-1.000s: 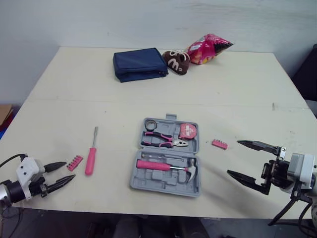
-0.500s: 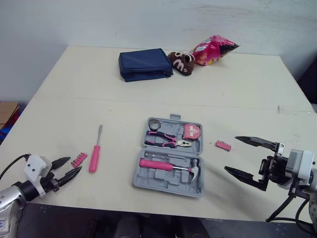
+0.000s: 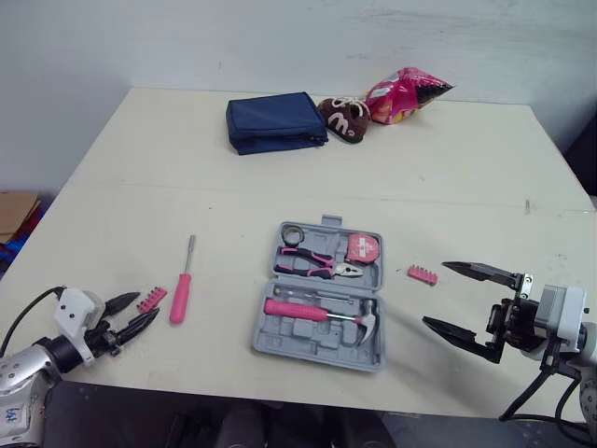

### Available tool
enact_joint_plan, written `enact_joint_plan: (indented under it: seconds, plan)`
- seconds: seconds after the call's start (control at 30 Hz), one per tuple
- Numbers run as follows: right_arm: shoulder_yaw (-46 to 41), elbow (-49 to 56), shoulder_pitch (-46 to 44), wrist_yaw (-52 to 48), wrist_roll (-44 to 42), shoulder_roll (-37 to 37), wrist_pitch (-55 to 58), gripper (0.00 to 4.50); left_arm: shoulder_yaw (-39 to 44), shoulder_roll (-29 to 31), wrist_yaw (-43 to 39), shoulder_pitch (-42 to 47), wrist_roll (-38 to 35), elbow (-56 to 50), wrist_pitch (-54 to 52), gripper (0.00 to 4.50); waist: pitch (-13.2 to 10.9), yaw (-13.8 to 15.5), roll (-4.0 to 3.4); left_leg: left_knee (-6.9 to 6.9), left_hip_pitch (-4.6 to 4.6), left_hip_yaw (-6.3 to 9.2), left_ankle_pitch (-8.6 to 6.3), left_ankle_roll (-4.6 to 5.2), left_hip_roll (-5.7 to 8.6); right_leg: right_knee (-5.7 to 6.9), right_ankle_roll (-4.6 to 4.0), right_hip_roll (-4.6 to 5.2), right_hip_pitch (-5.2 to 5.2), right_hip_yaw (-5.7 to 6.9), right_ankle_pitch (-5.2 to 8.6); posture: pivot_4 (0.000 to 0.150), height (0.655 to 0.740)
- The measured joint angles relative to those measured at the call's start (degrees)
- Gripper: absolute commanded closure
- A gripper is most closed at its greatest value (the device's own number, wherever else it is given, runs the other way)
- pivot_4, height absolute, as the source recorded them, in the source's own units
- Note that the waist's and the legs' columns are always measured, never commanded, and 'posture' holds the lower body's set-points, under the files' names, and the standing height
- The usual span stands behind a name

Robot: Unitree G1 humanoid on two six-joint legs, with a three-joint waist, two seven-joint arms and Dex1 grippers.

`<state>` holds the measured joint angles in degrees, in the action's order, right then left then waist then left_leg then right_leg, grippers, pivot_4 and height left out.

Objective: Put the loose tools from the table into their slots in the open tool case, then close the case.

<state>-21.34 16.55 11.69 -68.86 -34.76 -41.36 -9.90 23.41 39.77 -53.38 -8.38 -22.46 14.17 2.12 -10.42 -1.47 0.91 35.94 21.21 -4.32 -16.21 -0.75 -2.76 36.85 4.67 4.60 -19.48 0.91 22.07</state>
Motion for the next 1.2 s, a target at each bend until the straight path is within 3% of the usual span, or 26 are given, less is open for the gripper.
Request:
enact_joint_plan:
  seconds: [0.07, 0.3, 0.47, 0.63, 0.87, 1.2]
  plan:
    - [0.0, 0.02, 0.03, 0.37, 0.0, 0.0, 0.01, 0.0, -0.27, -0.02, -0.08, 0.06, 0.0, 0.01, -0.01, 3.82, 0.07, -0.07, -0.12, -0.01, -0.01, 0.0, 0.0, 0.0, -0.01, 0.0, 0.0, -0.01, 0.0, 0.0, 0.0, 0.15, 0.74]
    - [0.07, 0.25, -0.01, 1.34, 0.11, 0.0, 0.1, 0.0, -0.01, -0.04, -0.26, 0.46, -0.35, 0.28, 0.19, 3.82, 0.16, -0.13, -0.26, -0.01, 0.0, 0.0, 0.0, 0.0, -0.01, 0.0, 0.0, -0.02, -0.01, 0.0, 0.0, 0.15, 0.74]
    - [0.7, 1.2, -0.09, 2.24, 0.35, 0.0, 0.39, 0.0, 2.16, -0.09, -1.12, 2.08, -3.12, -0.05, 0.33, 3.82, -0.04, -0.14, 0.08, -0.01, 0.09, 0.01, -0.01, -0.01, -0.03, -0.01, 0.0, -0.04, -0.08, 0.02, 0.0, 0.15, 0.74]
    - [0.78, 1.28, -0.52, 2.26, 0.35, 0.0, 0.53, 0.0, 1.15, 5.84, -6.44, 3.28, -5.29, -11.23, -2.37, 3.82, -0.22, -0.12, 0.44, -0.01, 0.2, 0.08, -0.02, -0.02, 0.0, -0.22, -0.02, -0.01, -0.05, 0.07, -0.03, 0.15, 0.74]
    - [1.19, 1.39, 0.39, -0.17, -0.16, 0.34, 0.21, 0.0, -10.57, 14.93, -15.77, 8.27, -6.59, -30.62, -9.65, 3.82, -0.29, -0.15, 0.3, -0.29, 0.24, 0.05, -0.03, -0.04, -0.01, -0.53, -0.03, -0.15, -0.05, 0.1, -0.03, 0.15, 0.74]
    - [2.42, 1.54, 1.75, -0.92, 0.13, 1.48, -0.52, 0.0, -31.85, 15.91, -14.85, 25.84, 3.24, -40.31, -23.27, 3.82, -0.35, -0.08, 0.26, 0.0, 0.24, -0.05, -0.01, 0.0, 0.0, -0.34, 0.12, -0.31, -0.03, -0.07, -0.1, 0.15, 0.74]
